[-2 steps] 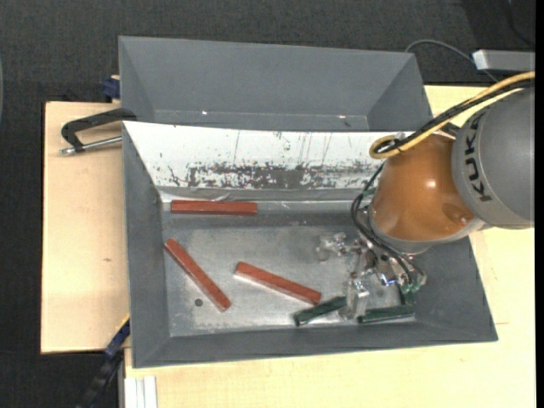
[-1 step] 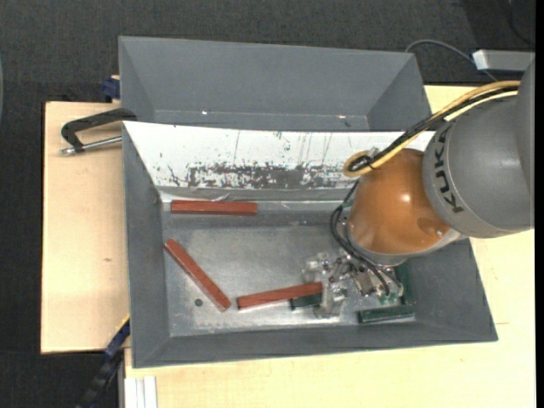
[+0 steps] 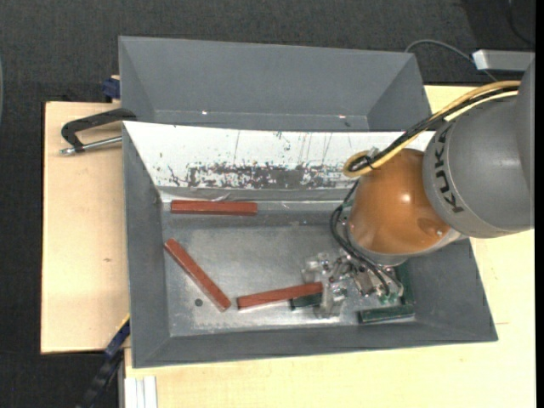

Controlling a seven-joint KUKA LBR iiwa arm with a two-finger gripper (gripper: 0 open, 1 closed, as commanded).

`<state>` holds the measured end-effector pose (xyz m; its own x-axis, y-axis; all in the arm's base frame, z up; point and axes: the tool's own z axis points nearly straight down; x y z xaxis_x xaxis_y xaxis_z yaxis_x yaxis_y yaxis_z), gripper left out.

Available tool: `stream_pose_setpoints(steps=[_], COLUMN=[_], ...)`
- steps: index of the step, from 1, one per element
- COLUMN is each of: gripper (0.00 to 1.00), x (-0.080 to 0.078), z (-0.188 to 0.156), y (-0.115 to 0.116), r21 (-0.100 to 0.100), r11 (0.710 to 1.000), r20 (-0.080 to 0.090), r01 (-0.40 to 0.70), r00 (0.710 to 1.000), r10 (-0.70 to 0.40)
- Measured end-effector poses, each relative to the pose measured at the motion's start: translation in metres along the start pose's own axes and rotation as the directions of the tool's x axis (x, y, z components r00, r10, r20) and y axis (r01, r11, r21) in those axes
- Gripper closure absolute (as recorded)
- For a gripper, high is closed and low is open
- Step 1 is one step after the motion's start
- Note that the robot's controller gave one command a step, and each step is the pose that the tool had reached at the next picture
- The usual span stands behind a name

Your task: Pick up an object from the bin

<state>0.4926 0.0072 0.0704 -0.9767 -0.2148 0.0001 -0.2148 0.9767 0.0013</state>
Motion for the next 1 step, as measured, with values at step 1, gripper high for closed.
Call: stream_pose_setpoints(steps=[1], gripper=[1.0], x=[-0.0534], z=[-0.1641], y=[0.0124], r21=[0.002], r11=[1.0], r20=[0.008], r01=[0.004], r00=[1.0], r10=[-0.004])
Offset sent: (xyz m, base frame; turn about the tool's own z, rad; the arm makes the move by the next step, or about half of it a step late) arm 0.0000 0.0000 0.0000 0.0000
